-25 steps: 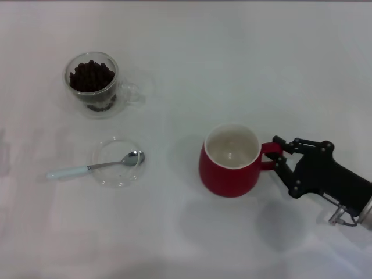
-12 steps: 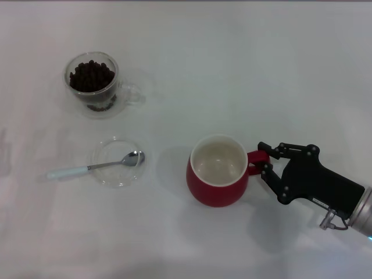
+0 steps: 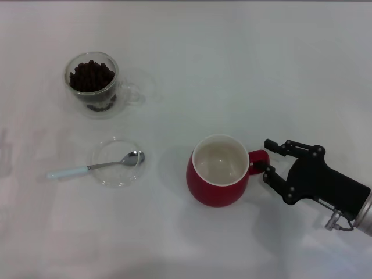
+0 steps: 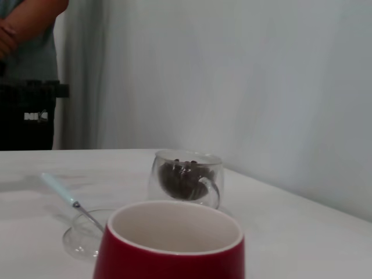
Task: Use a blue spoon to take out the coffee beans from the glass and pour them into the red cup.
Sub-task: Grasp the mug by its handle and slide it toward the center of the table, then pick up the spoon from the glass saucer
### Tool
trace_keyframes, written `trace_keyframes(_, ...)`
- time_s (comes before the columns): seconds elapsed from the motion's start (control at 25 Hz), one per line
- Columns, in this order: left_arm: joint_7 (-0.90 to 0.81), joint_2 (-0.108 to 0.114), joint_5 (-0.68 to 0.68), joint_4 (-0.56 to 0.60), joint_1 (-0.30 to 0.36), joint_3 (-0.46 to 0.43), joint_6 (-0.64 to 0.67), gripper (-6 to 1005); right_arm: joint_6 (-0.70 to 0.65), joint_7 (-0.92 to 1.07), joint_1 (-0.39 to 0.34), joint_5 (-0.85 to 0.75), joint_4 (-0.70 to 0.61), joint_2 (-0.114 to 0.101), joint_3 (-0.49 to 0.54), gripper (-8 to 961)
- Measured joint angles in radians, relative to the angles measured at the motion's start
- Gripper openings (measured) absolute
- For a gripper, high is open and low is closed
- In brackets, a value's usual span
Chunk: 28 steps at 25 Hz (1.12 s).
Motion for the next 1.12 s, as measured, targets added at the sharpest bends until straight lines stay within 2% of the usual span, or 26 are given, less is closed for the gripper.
trace_keyframes(0.04, 0.000, 0.000, 0.000, 0.000, 0.000, 0.000, 0.000, 454, -0.004, -0.001, -0.002, 0.004, 0.003, 0.000, 0.002, 317)
trace_keyframes(0.16, 0.000, 0.000, 0.000, -0.001, 0.000, 0.000, 0.000, 454, -0.007, -0.001, -0.008, 0.010, 0.005, 0.001, 0.006, 440)
trace_keyframes(0.4, 0.001, 0.000, -0.002, -0.001, -0.009, -0.001, -0.001, 453, -0.036, -0.002, -0.021, 0.010, 0.029, 0.000, 0.006, 553)
trace_keyframes(0.6, 0.001, 0.000, -0.005, 0.000, -0.012, -0.005, -0.001, 455, -0.132, 0.000, -0.022, 0.013, 0.097, -0.001, 0.007, 647)
trace_keyframes(0.84, -0.026, -0.001, -0.006, 0.024, -0.014, -0.008, 0.008, 453, -0.274, 0.000, -0.029, 0.015, 0.195, -0.001, 0.007, 647)
trace_keyframes(0.96, -0.121, -0.001, -0.003, 0.049, -0.014, -0.003, 0.012, 454, -0.365, -0.004, -0.035, 0.040, 0.271, -0.003, 0.007, 648)
trace_keyframes(1.12, -0.441, -0.001, 0.020, 0.059, -0.008, -0.001, 0.022, 455, -0.512, 0.002, -0.038, 0.129, 0.392, -0.012, 0.007, 648)
